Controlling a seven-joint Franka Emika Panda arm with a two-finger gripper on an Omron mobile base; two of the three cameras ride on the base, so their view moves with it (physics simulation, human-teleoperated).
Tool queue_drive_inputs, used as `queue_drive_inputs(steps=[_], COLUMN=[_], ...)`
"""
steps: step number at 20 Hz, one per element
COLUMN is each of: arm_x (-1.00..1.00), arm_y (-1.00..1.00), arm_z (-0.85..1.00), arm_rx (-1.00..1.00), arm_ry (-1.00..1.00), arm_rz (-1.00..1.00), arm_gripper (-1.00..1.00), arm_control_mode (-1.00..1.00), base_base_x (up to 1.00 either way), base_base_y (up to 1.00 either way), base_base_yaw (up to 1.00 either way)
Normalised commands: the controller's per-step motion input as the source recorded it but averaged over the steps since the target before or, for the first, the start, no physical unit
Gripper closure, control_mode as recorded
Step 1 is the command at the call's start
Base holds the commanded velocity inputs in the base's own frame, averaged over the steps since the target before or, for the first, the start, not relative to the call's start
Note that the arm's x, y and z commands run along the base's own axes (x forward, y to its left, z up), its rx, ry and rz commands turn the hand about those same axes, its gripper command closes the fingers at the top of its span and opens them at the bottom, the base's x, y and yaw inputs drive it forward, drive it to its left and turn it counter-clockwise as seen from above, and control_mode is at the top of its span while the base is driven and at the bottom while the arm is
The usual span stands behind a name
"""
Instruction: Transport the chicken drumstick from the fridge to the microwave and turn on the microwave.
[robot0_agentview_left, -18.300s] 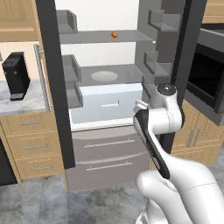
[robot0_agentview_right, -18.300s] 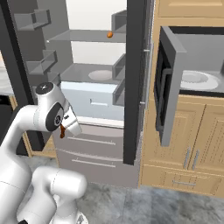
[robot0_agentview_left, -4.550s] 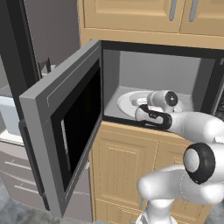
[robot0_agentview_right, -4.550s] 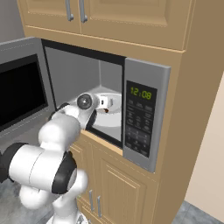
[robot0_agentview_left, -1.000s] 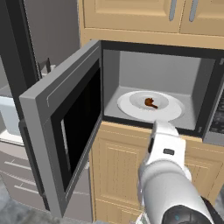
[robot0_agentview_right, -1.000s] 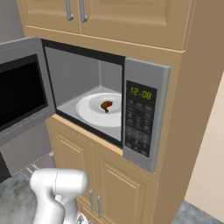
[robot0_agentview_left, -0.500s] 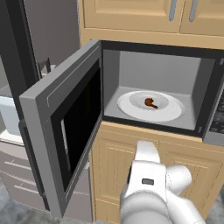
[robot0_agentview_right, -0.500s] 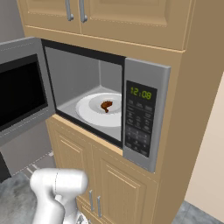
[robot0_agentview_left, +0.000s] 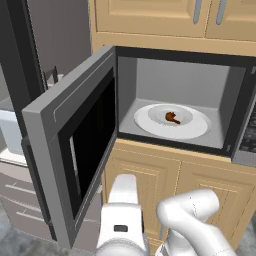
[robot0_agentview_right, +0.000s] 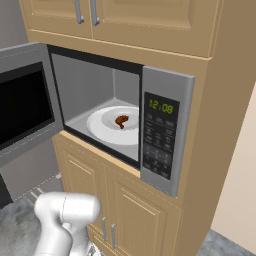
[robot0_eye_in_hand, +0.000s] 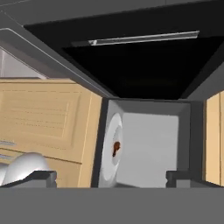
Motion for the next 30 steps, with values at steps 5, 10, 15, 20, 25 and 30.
queue_drive_inputs(steps=[5,10,15,20,25,30], arm_x=[-0.20,-0.09,-0.04,-0.01,0.00,0.02], arm_y=[0.47,0.43,0.39,0.38,0.39,0.35], arm_z=[-0.05,-0.14,-0.15,-0.18,-0.23,-0.22], arm_rx=[-0.09,-0.09,-0.08,-0.08,-0.10,-0.09], arm_ry=[-0.02,-0.01,0.00,0.00,0.00,0.00], arm_rz=[0.00,0.00,0.00,-0.01,-0.01,-0.03], arm_gripper=[-1.00,-1.00,-1.00,-1.00,-1.00,-1.00], arm_control_mode=[-1.00,-1.00,-1.00,-1.00,-1.00,-1.00], base_base_x=[0.00,0.00,0.00,0.00,0.00,0.00], base_base_y=[0.00,0.00,0.00,0.00,0.00,0.00], base_base_yaw=[0.00,0.00,0.00,0.00,0.00,0.00])
